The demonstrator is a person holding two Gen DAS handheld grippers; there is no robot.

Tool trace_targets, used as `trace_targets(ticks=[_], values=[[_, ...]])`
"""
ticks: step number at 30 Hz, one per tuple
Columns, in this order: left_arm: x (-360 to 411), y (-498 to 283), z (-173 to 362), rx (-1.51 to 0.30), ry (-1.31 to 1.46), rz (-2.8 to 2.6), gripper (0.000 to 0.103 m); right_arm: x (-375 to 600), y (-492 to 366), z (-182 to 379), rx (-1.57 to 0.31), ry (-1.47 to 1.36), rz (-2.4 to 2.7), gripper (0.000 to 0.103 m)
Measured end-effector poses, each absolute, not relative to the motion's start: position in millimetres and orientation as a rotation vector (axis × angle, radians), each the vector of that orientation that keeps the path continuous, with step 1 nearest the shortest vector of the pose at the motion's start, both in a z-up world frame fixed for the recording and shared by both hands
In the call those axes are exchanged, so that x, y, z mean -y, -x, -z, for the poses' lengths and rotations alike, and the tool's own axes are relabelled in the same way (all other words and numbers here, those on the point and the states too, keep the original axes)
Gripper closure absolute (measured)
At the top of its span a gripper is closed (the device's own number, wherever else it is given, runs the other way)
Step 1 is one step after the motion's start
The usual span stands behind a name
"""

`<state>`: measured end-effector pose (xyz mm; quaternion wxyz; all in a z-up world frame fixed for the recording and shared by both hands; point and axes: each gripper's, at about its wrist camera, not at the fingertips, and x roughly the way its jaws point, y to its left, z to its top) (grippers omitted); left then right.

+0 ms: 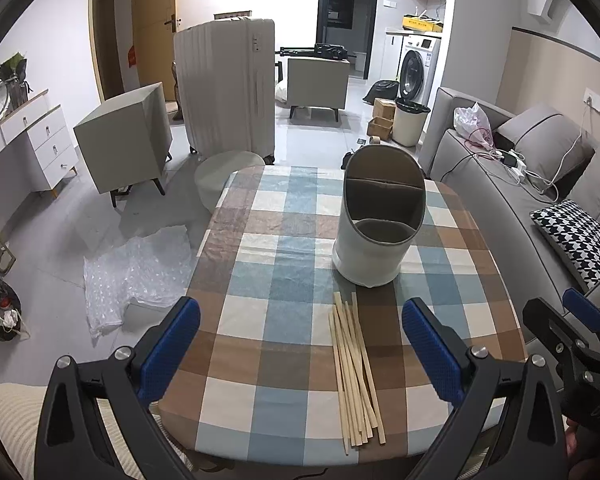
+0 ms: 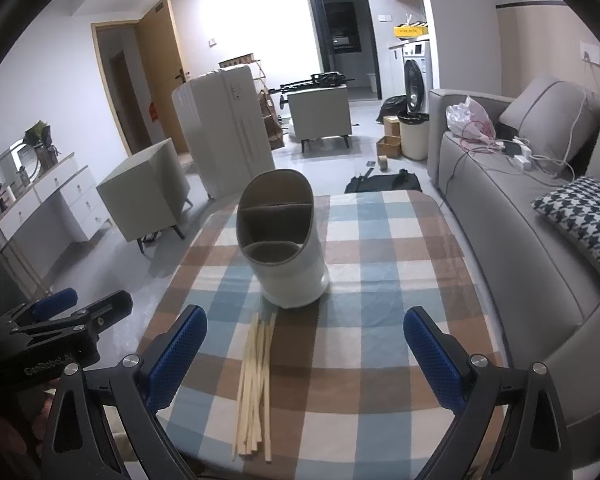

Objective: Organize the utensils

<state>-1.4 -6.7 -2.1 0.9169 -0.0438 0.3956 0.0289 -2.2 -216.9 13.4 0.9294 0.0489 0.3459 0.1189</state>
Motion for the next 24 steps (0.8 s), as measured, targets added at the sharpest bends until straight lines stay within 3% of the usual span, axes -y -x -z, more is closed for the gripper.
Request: trace_targets(ticks=[24], values=[[6.3,0.9,4.0,-0.811,0.090,-0.059,0.004,219.4,1.2,-14.4,-0.710,-0.103,-0.233,0.003]])
